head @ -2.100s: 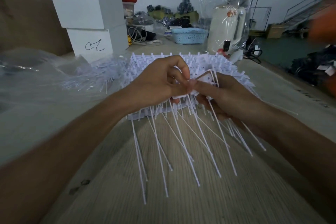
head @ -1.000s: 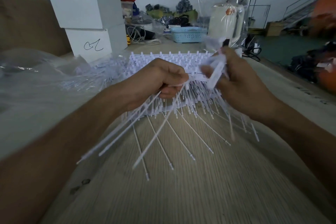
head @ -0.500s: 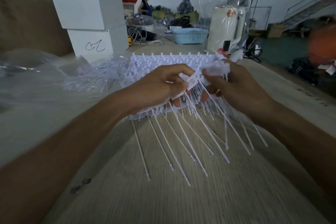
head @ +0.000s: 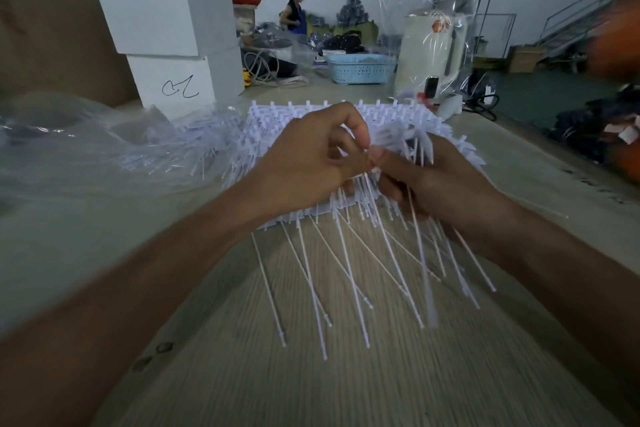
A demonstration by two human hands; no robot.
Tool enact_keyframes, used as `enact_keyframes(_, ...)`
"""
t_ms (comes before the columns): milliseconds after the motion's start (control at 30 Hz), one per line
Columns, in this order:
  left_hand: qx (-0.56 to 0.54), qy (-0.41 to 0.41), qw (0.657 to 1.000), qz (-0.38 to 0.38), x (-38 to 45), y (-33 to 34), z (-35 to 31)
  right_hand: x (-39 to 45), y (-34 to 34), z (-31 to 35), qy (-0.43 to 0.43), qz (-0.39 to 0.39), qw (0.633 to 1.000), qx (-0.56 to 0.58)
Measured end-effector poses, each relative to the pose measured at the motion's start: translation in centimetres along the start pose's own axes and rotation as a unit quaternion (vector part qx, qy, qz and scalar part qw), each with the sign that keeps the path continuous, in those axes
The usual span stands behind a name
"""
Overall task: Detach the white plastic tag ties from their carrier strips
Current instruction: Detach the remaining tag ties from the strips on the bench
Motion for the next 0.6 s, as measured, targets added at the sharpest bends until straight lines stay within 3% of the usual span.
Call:
enact_keyframes(133,0.125,-0.032,0.991,-0.022,0.3,-0.3,0.6,0.5,-0.6,-0.4,0.023,-0.021,0.997,0.073)
enact_keyframes(400,-0.110,-0.089,0.990,0.019,0.2,0.3,0.8,-0.2,0.1,1.7,-0.099,0.025,0.995,-0.021)
enact_keyframes(533,-0.242,-0.139,0.958,0.065,0.1,0.9,0.8,-0.9,-0.4,2.8,-0.175,-0.023,0.945,-0.275)
enact_keyframes(600,-0.236,-0.136,0.960,0.063,0.2,0.9,0.8,-1.1,-0.3,3.3,-0.174,-0.020,0.950,-0.258)
Point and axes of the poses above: each hand's wrist, its own x-axis towards the middle knuckle, its own y-axis out of the palm, z = x × y, the point moved 5 cm from there along x, towards the middle knuckle, and after that the axes turned 2 degrees about y, right-handed, at the moved point
